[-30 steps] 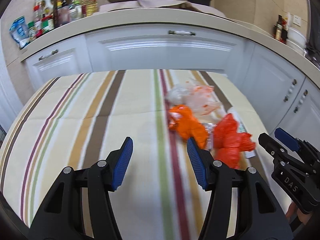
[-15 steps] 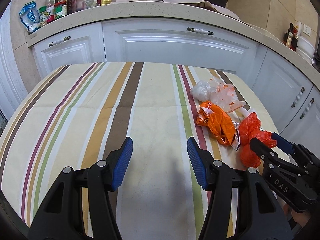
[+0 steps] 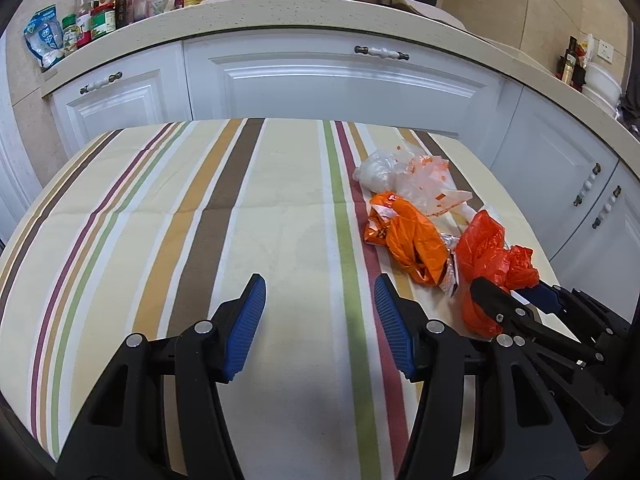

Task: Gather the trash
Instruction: 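Move the right gripper back to the table and grasp the red bag, then grasp the silver foil wrapper with the left gripper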

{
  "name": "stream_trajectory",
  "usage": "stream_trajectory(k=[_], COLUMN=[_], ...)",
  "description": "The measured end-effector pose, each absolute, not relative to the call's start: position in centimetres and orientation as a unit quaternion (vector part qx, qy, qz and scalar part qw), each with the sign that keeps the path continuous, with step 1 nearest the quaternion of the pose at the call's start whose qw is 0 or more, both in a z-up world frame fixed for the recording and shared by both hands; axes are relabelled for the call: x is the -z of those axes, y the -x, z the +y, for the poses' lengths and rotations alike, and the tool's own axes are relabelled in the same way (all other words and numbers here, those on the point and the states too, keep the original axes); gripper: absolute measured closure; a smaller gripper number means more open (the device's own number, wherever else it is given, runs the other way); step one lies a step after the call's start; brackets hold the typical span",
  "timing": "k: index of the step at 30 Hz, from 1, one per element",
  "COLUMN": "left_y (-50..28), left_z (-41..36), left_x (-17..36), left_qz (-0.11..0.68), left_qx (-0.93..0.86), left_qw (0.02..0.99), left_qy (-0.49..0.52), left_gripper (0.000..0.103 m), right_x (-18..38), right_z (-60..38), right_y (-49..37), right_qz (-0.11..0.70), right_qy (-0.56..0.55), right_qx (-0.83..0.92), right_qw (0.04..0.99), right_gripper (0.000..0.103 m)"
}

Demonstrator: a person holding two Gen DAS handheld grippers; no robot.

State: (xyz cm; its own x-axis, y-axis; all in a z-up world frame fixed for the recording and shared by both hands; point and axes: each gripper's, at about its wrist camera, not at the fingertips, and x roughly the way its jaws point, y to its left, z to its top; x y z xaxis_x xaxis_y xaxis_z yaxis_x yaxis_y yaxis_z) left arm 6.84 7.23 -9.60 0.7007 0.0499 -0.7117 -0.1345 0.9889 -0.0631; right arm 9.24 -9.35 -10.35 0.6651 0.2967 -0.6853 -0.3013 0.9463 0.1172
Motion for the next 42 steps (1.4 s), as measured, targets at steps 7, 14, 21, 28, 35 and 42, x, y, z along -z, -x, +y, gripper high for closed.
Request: stream_trajectory(k=[7,14,21,28,35,42], left_y=[-6.8,-7.1,-7.9,-9.3,-9.9,-9.6], left_z=[5.3,2.5,-0.9,-2.4,-2.8,-3.5], left_x=[9.3,9.6,10.2,11.2,11.9,12.3], left_qz=[0.381,0.385,0.39,0.401,0.408,0.409], left_qx=[-0.029,-0.006,0.01,0.008,0.005,0.008], left_qw=[0.923,0.922,0.921,0.916,0.913,0.913], left_qy=[0.049,0.032,0.0,-0.009,-0.009,-0.016], left_gripper=[0.048,0.048,0.049,0.065,0.094,0.095], right_x=[8.9,8.4,8.7,9.4,10.5,10.6], right_z=[-10.9,-14.1,-17.9,-21.1,-22.8,-23.6], right_y=[-8.2,-7.9,-7.8,-8.1,-8.5,-8.5], right_qz=[0.35,0.34,0.335,0.337,0.345,0.342], right_qy=[0.002,-0.015,-0.029,-0.054,-0.068,-0.071], right_qx=[-0.156,-0.134,-0.103,-0.085,-0.083,-0.078], right_qw=[0.924,0.931,0.936,0.936,0.933,0.934], right_gripper=[0.062,0.062,0.062,0.062,0.062,0.062])
